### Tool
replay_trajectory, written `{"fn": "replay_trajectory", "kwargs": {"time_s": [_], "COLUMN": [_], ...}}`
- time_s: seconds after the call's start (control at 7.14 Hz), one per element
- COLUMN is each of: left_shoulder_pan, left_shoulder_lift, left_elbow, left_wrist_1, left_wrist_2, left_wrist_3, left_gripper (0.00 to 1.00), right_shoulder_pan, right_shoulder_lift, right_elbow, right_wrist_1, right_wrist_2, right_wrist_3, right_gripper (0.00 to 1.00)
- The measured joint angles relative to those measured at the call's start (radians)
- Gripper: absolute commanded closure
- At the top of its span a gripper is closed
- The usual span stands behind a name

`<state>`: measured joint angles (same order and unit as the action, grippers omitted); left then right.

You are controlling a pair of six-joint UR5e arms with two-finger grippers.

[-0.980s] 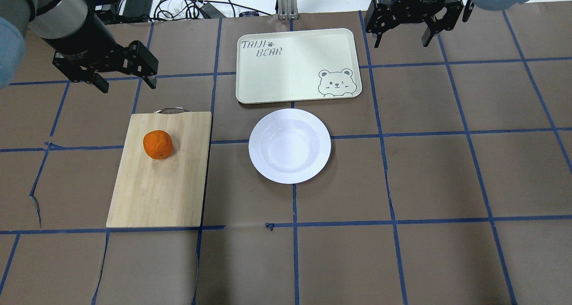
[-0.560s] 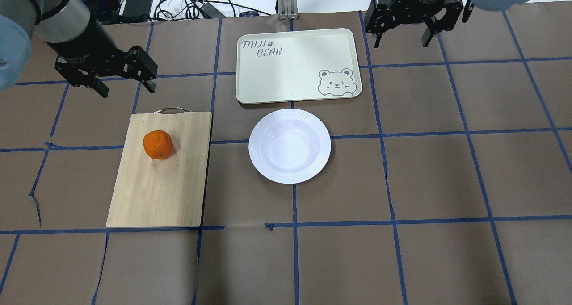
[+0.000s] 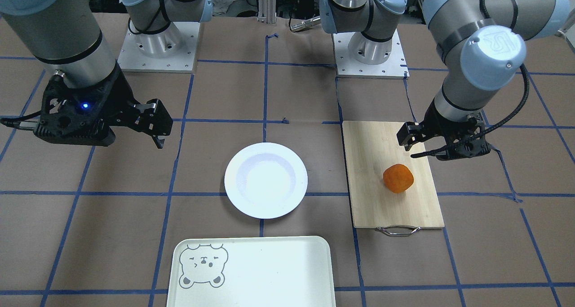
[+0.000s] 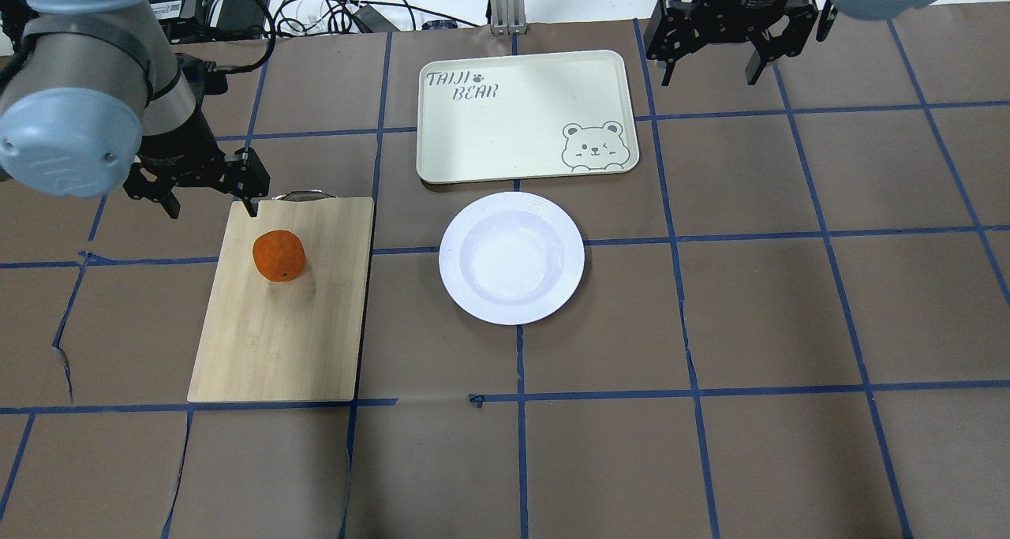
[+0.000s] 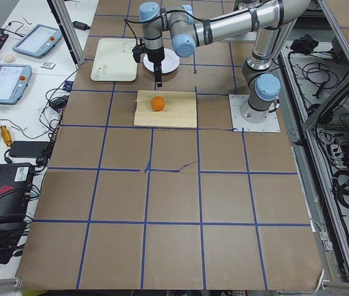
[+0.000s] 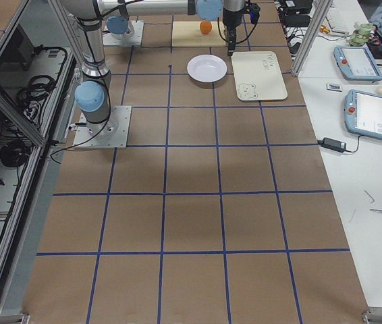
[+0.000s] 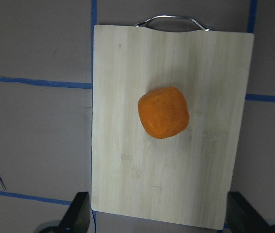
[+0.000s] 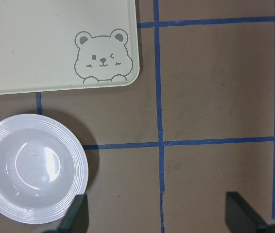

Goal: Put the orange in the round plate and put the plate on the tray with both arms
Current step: 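Lower the left gripper over the orange on the cutting board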

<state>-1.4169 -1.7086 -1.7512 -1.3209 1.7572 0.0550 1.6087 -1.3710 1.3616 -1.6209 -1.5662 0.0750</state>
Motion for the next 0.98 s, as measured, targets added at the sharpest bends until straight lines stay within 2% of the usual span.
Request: {"fn": "replay_trajectory", "kwargs": {"time_s": [0.42,0.98], "left_shoulder_pan": [0.005,0.038], "left_shoulder_lift": [-0.087,-0.186], "left_elbow": [-0.017,-0.024], "left_wrist_1": [0.097,0.143], "left_wrist_2": [-0.014,-0.130], "left_wrist_3": [-0.192,-0.242], "left_gripper": [0.00,0.00], "right_shoulder_pan": [0.001,-0.001], "right_shoulder_lift": [0.000,0.000], "right_elbow": [-0.001,-0.001], "right_wrist_1": [-0.002,-0.003], "right_wrist_2": [0.000,0.000], "right_wrist_3": [0.003,0.001], "right_gripper": [0.00,0.00]}}
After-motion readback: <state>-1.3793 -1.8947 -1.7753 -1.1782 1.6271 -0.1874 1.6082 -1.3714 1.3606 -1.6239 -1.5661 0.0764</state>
